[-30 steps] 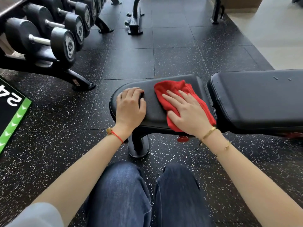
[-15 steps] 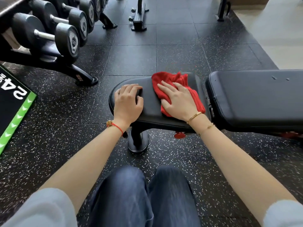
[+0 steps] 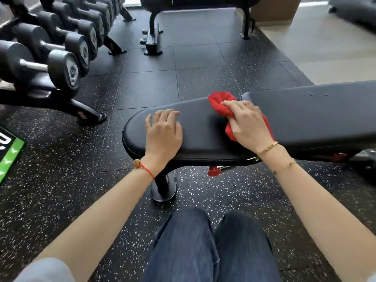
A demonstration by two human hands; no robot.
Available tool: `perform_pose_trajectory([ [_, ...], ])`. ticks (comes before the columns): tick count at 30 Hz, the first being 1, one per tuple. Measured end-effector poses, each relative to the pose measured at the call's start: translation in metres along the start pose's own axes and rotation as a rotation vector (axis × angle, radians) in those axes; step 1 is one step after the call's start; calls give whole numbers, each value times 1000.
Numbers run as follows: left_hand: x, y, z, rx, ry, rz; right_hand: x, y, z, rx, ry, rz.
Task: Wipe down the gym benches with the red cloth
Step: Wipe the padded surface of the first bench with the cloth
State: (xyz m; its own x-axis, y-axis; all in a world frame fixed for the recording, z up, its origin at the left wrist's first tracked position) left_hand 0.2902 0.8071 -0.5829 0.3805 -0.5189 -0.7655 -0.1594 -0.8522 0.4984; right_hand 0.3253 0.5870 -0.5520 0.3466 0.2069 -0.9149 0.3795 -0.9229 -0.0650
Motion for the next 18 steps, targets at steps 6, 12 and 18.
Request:
perform_pose_trajectory([
  [6,52,95,-20,150,-129,118,-16,53,9,96,-31,326],
  [12,94,106,-20,110,-251,51,17,59,24,70,-304,433],
  [18,101,102,-20,127,-222,22,14,79,23,133,-319,380],
])
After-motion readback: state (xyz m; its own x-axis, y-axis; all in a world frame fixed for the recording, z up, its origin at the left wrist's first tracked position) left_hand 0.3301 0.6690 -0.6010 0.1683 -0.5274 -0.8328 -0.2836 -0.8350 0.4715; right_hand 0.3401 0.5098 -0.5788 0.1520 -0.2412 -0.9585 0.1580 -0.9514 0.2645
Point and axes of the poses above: each hand's wrist, its own z-axis away from the middle knuckle, its own x-axis out of the palm, y = z × x, the point moved 3 cm from there along -z, towards the middle knuckle, and after that the axes turned 13 degrees about z, right-handed, at the moved point
